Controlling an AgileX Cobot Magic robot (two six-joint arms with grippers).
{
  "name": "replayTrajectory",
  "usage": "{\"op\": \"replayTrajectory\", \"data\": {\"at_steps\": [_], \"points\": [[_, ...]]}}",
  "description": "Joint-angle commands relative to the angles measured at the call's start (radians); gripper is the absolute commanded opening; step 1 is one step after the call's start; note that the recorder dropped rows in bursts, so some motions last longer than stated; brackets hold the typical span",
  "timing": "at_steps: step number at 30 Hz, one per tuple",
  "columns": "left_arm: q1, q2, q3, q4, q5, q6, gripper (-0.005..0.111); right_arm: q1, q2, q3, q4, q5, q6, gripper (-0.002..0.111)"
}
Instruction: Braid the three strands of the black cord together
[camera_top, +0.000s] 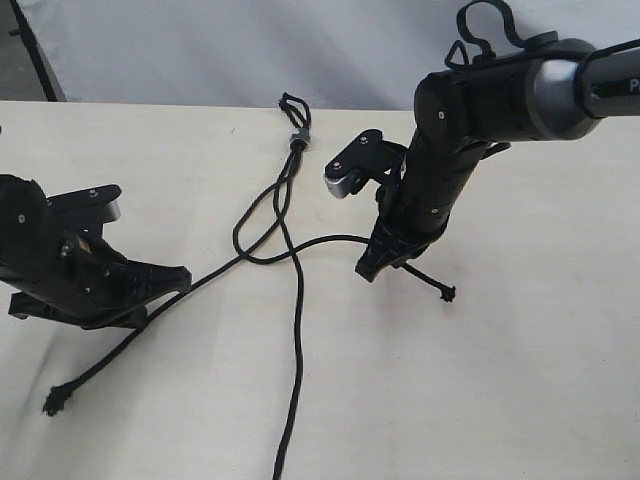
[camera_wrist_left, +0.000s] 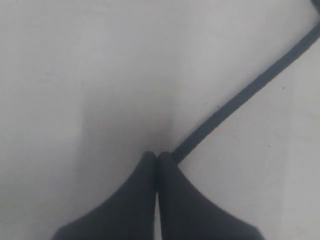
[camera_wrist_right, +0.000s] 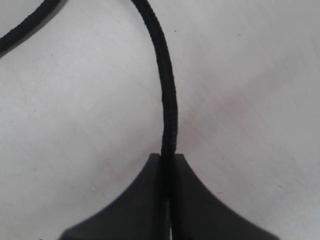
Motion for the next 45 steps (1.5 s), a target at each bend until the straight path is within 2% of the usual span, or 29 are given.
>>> {"op": "replayTrajectory", "data": {"at_steps": [1, 15, 25, 39, 45], "points": [[-0.004, 0.038, 0.004, -0.019, 0.002, -0.003, 0.0, -0.005, -0.004, 0.0, 0.0, 0.006, 0.014, 0.0], [-0.004, 0.057, 0.004, -0.012, 0.011, 0.019, 0.0, -0.005, -0.006, 0.0, 0.0, 0.006, 0.013, 0.0], [-0.004, 0.057, 0.004, 0.003, 0.015, 0.019, 0.0, -0.01, -0.137, 0.0, -0.237, -0.016, 0.139, 0.0], [-0.004, 0.057, 0.004, 0.002, 0.026, 0.025, 0.0, -0.18, -0.129, 0.0, -0.234, -0.011, 0.178, 0.0], [-0.004, 0.057, 0.004, 0.002, 0.026, 0.025, 0.0, -0.198, -0.104, 0.0, -0.186, -0.038, 0.178, 0.0]]}}
